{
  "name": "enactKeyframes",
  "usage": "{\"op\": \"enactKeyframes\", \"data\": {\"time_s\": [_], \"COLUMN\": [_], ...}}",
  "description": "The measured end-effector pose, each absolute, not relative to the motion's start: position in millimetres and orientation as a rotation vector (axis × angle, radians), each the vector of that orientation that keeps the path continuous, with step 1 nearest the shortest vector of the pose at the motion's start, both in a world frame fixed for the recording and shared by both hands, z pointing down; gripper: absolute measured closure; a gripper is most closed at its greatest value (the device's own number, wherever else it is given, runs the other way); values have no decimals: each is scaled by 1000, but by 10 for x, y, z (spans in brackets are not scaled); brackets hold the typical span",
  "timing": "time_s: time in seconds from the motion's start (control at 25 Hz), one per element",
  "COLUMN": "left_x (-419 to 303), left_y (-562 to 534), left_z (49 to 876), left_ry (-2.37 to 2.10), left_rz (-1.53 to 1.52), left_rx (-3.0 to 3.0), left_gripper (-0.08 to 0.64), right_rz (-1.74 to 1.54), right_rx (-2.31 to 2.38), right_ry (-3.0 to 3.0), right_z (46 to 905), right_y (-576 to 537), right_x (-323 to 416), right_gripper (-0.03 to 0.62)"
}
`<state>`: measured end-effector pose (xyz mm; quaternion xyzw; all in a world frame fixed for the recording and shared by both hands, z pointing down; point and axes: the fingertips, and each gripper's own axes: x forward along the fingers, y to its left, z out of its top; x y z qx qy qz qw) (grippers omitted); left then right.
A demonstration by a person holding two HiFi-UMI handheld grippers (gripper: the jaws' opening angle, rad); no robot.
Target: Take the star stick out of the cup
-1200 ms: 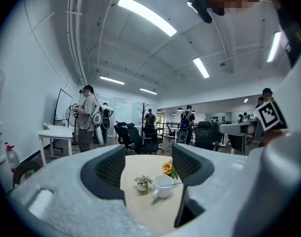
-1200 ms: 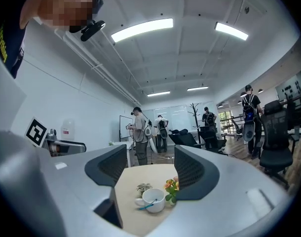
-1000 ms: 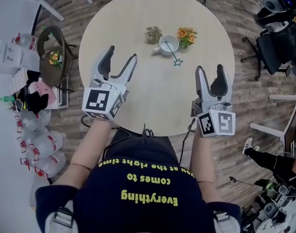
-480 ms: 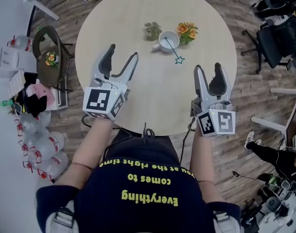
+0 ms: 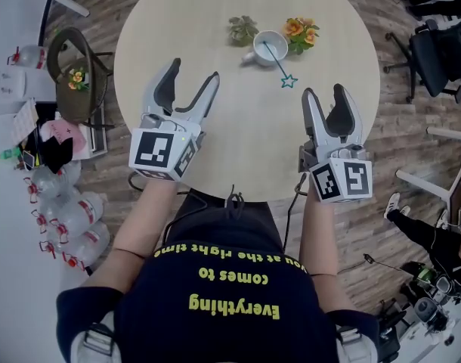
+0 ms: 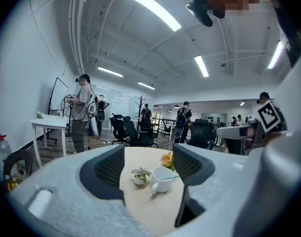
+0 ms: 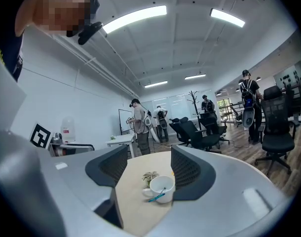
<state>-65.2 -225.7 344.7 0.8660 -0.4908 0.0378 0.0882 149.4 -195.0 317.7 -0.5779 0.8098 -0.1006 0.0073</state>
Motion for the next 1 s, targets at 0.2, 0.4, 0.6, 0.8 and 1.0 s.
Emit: {"op": "enactKeyframes", "data": {"time_s": [0.2, 0.4, 0.6, 0.8, 1.0], "left_x": [-687, -677, -697, -677, -642], "left_y": [-2303, -2346, -2393, -2431, -2457], "left_z": [3526, 3628, 3693, 3770, 3837], "left_ry": [-1459, -1448, -1452, -1440, -1430], "left_rz": [127, 145, 160, 178, 193], "left_rx": [2566, 2555, 2545, 2538, 2534], "left_gripper": [253, 253, 253, 253, 253], "right_rz": [-382, -440, -497, -562, -621], "right_rx": [-1777, -1778, -1788, -1784, -1796], "right_ry": [2573, 2588, 2608, 2630, 2641], "right_z": [3359, 3605, 3801, 3995, 4211], "right_y": [-2034, -2137, -2232, -2302, -2377], "right_x": [1403, 1387, 1368, 1331, 1345], "right_gripper": [301, 298, 298, 302, 308]}}
